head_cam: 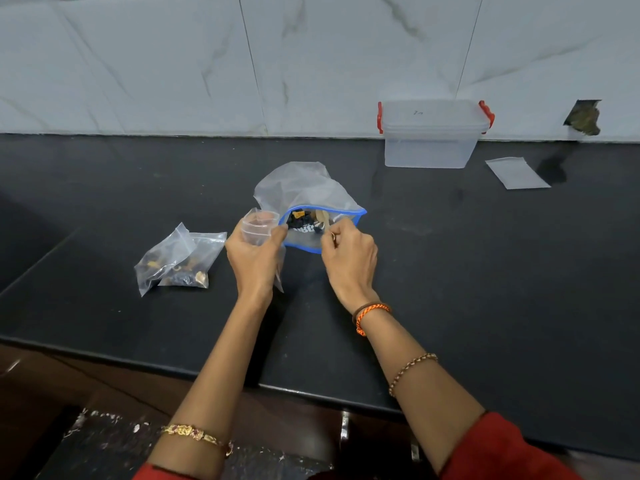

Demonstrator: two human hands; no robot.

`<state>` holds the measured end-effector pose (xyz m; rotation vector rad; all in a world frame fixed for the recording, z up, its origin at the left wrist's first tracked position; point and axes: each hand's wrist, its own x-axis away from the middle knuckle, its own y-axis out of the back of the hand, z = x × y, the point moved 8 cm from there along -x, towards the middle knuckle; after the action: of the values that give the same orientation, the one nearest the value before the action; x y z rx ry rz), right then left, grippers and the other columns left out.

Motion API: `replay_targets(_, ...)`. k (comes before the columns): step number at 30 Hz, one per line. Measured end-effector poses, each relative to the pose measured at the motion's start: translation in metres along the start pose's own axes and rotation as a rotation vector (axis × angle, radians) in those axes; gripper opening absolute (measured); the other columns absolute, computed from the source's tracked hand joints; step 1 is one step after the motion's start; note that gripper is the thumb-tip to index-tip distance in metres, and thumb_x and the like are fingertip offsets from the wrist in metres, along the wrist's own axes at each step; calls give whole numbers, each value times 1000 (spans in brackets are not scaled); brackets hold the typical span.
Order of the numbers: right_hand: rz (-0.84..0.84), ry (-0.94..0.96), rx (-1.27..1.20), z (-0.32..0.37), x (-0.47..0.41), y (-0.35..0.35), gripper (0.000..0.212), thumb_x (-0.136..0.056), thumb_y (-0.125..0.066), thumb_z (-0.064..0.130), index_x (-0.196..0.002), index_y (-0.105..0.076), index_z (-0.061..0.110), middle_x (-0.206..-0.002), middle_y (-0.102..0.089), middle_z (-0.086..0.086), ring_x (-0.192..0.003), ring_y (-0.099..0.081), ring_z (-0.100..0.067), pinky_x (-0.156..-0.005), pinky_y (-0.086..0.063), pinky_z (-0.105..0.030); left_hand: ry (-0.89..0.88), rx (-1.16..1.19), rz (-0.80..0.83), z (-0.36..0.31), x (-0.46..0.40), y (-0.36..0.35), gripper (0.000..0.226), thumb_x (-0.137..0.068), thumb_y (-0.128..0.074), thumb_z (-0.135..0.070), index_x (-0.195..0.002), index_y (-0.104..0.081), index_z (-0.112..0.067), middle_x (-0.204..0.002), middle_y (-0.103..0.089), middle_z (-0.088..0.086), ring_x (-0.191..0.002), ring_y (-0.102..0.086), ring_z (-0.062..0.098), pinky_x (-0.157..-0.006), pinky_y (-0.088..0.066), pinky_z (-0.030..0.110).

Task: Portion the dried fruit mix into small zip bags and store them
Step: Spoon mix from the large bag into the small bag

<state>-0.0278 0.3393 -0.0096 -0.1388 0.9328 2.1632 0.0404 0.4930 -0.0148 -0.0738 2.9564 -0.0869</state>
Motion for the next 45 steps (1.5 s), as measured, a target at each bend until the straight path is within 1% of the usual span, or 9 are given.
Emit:
replay_targets(6,90,-25,-63,1,-3,-14,17,-91,-55,14,-83,-62,1,-75,-68,-12,-72,-62,-23,-67,-45,-30,49,42,9,10,-4,3,18,-73,-73,-8,-77,-60,-20,-81,-61,8,-78,-57,21,-71,-47,35)
replay_targets(9,195,-79,-177,3,0,-26,14,-87,-59,11,-80,-66,1,-73,-69,-9,-71,-64,-21,-66,-51,-31,42,60,3,7,-6,7,19,-71,-72,-8,-76,-58,-20,-77,-60,2,-76,-57,17,-71,-47,32)
replay_targets(13,274,-407,-559,-10,14,-35,11,-87,-58,7,-79,-65,7,-57,-58,-1,-48,-52,-7,-42,-44,-17,36,117,-3,2,-10,14,16,-61,-66,-14,-74,-57,-20,-70,-59,-4,-67,-58,6,-67,-47,21)
replay_targets(17,261,-629,-801,-14,28,-37,9,-88,-57,3,-85,-65,2,-56,-53,-2,-42,-44,-5,-38,-39,-13,15,88,25,0,-11,17,19,-67,-70,-9,-75,-56,-19,-62,-62,-12,-63,-59,2,-66,-48,20)
replay_targets(21,202,-746,-909,-17,37,-32,15,-88,-58,4,-74,-63,7,-55,-53,-2,-40,-44,-4,-38,-39,-12,2,82,5,3,-10,22,18,-63,-71,-17,-76,-59,-22,-76,-61,-2,-75,-59,14,-73,-48,29)
replay_targets(25,144,-771,-910,-24,37,-19,14,-87,-60,6,-73,-62,8,-55,-54,-1,-44,-45,-5,-37,-40,-12,-19,41,16,3,-9,22,23,-69,-76,-11,-79,-59,-24,-82,-62,-1,-81,-59,15,-72,-48,24)
replay_targets(35,22,-754,-900,-44,34,6,18,-86,-59,5,-68,-60,9,-55,-53,-2,-46,-44,-8,-37,-38,-13,-110,-131,1,-3,-1,13,20,-76,-73,-10,-85,-58,-19,-77,-59,-12,-64,-56,-8,-62,-42,4)
replay_targets(41,-26,-842,-995,-50,37,4,15,-87,-59,6,-72,-61,9,-60,-57,-3,-50,-51,-8,-40,-45,-12,-101,-140,7,-3,-2,13,19,-75,-74,-11,-87,-59,-13,-76,-59,-10,-68,-56,0,-62,-44,7)
replay_targets(45,-28,-837,-996,-53,37,9,17,-87,-60,6,-70,-61,9,-60,-57,-4,-50,-51,-8,-42,-46,-13,-107,-153,14,-6,-3,11,20,-75,-73,-9,-78,-57,-20,-73,-58,-11,-60,-55,-11,-60,-42,3)
